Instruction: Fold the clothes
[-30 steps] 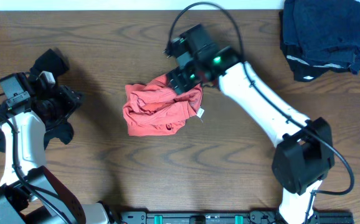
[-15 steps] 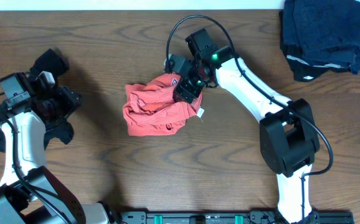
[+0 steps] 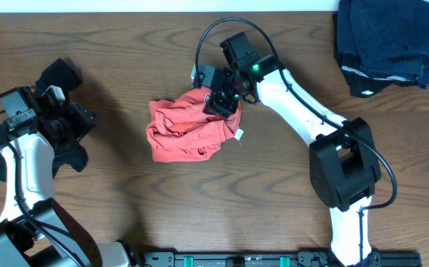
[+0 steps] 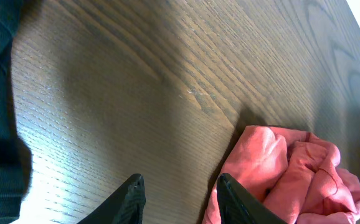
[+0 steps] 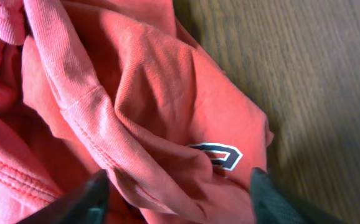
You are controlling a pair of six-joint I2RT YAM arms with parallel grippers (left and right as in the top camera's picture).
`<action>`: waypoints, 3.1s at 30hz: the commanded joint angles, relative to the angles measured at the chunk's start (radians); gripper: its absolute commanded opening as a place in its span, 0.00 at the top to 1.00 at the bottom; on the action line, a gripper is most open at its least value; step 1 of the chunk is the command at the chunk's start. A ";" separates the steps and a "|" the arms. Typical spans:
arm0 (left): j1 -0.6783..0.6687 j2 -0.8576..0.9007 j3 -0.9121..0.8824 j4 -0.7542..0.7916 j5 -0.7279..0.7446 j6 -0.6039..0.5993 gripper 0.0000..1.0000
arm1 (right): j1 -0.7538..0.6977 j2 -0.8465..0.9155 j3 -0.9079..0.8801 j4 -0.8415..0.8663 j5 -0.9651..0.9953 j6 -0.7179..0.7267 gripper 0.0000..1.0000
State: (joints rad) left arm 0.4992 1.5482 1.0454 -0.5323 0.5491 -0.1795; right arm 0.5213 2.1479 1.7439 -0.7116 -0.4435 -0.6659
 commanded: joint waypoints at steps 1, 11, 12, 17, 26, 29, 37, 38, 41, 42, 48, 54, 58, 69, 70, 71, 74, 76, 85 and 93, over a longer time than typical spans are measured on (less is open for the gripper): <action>-0.003 -0.016 0.019 -0.005 -0.011 0.025 0.60 | 0.010 0.018 0.007 -0.009 -0.024 -0.013 0.43; -0.003 -0.016 0.019 -0.005 -0.011 0.025 0.60 | 0.013 0.018 0.007 -0.018 -0.026 -0.013 0.92; -0.003 -0.016 0.019 -0.005 -0.011 0.025 0.60 | 0.015 0.018 0.007 -0.019 -0.026 -0.013 0.93; -0.003 -0.016 0.019 -0.005 -0.011 0.025 0.60 | 0.031 0.018 0.007 -0.022 -0.025 -0.014 0.99; -0.003 -0.016 0.019 -0.005 -0.011 0.025 0.60 | 0.060 0.020 0.053 0.024 -0.025 -0.012 0.99; -0.003 -0.016 0.019 -0.005 -0.011 0.025 0.60 | 0.082 0.020 0.120 0.026 -0.025 -0.008 0.99; -0.003 -0.016 0.019 -0.005 -0.011 0.025 0.60 | 0.135 0.048 0.143 0.151 -0.025 0.080 0.99; -0.003 -0.016 0.019 -0.004 -0.011 0.025 0.60 | 0.142 0.056 0.143 0.172 -0.028 0.099 0.99; -0.003 -0.016 0.019 -0.005 -0.011 0.025 0.60 | 0.159 0.080 0.143 0.222 -0.052 0.146 0.99; -0.003 -0.016 0.019 -0.005 -0.011 0.025 0.59 | 0.167 0.088 0.143 0.235 -0.059 0.158 0.99; -0.006 -0.016 0.017 -0.004 -0.011 0.025 0.60 | 0.210 0.113 0.143 0.313 -0.072 0.235 0.99; -0.021 -0.016 0.016 -0.001 -0.011 0.028 0.60 | 0.222 0.114 0.159 0.301 -0.038 0.279 0.66; -0.025 -0.014 0.016 0.000 -0.011 0.029 0.60 | 0.196 0.086 0.267 0.099 -0.031 0.280 0.24; -0.025 -0.014 0.016 0.000 -0.011 0.029 0.60 | 0.161 0.080 0.398 -0.508 0.036 0.076 0.21; -0.025 -0.014 0.016 0.000 -0.011 0.029 0.60 | 0.162 0.080 0.381 -0.535 0.035 0.045 0.22; -0.025 -0.014 0.016 0.000 -0.011 0.029 0.60 | 0.165 0.080 0.366 -0.557 0.035 0.024 0.23; -0.025 -0.014 0.016 0.000 -0.011 0.029 0.60 | 0.177 0.080 0.321 -0.579 0.037 -0.031 0.23; -0.025 -0.014 0.016 0.000 -0.011 0.029 0.60 | 0.187 0.080 0.286 -0.558 0.037 -0.057 0.26; -0.025 -0.014 0.016 -0.001 -0.011 0.045 0.60 | 0.212 0.080 0.157 -0.311 0.130 -0.011 0.29; -0.025 -0.014 0.012 -0.001 -0.011 0.045 0.60 | 0.227 0.077 0.163 -0.329 0.151 0.053 0.83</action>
State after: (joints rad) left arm 0.4767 1.5482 1.0454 -0.5331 0.5426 -0.1555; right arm 0.7280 2.2375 1.9034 -1.0245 -0.3069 -0.6556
